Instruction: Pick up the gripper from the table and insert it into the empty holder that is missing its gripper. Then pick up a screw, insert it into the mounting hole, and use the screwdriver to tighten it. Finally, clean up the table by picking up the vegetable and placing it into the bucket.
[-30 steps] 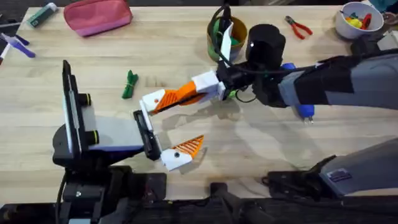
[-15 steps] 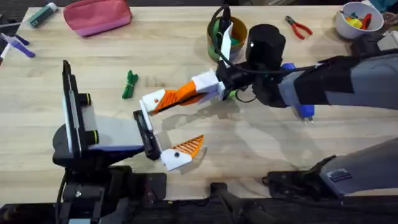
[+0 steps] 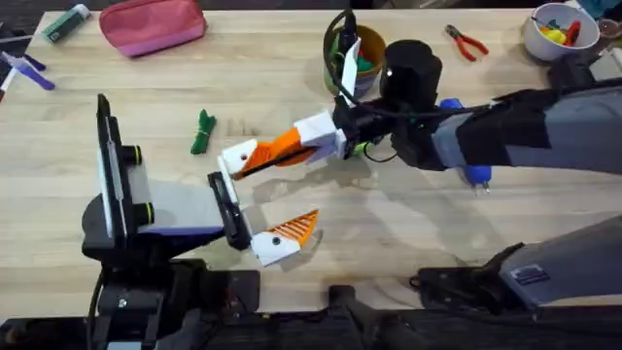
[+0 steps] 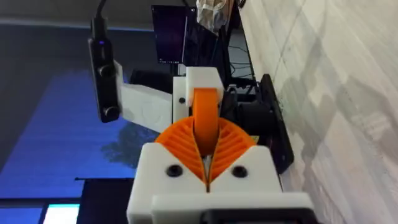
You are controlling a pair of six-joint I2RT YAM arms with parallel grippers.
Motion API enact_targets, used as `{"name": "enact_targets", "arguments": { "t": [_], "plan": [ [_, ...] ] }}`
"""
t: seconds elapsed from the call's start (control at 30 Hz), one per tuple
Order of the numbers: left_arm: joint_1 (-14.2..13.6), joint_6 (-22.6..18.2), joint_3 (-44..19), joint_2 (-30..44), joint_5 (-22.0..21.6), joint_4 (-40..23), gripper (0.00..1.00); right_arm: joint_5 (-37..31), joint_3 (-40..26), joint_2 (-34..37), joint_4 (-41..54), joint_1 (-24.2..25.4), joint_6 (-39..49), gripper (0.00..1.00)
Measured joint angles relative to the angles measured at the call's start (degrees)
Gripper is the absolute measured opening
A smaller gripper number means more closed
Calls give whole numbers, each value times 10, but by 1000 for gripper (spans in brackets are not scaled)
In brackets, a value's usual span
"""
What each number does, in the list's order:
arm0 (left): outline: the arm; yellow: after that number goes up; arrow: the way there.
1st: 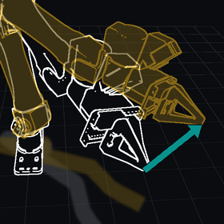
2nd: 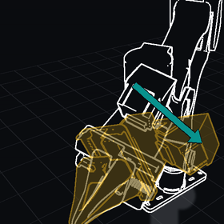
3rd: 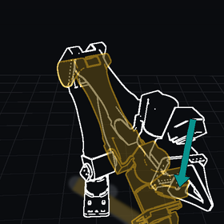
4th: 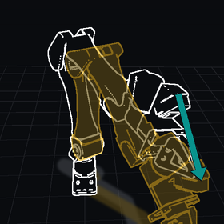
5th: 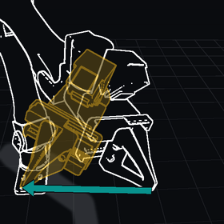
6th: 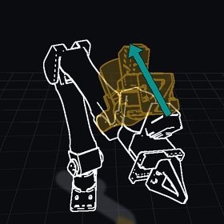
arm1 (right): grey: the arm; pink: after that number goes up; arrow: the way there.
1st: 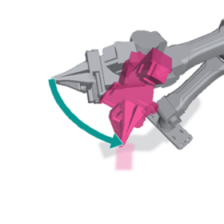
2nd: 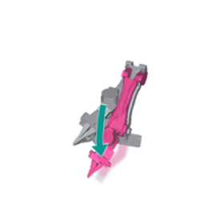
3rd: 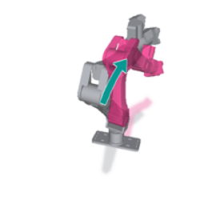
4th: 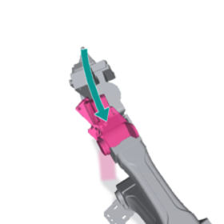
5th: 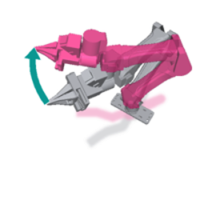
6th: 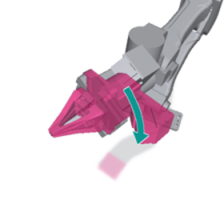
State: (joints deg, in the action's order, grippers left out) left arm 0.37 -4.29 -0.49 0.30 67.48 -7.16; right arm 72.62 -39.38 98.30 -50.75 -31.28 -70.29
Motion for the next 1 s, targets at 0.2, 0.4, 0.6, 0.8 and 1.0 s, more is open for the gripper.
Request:
{"name": "enact_targets", "arguments": {
  "t": [0.2, 0.4, 0.6, 0.8, 1.0],
  "plan": [
    [0, 0, 0, 0, 0, 0, 986, 0, 0, 0, 0, 1, 0, 9],
    [0, 0, 0, 0, 0, 0, 986, -2, 0, 0, 0, 1, 0, 9],
    [0, 0, 0, 0, -2, 0, 986, -4, 0, 0, 0, 1, 0, 9],
    [0, 0, 0, 0, -2, 0, 986, -6, 0, 0, 0, 1, 0, 9],
    [0, -1, 0, 0, 1, 0, 987, -23, 0, 0, 4, 1, -4, 693]
  ]
}}
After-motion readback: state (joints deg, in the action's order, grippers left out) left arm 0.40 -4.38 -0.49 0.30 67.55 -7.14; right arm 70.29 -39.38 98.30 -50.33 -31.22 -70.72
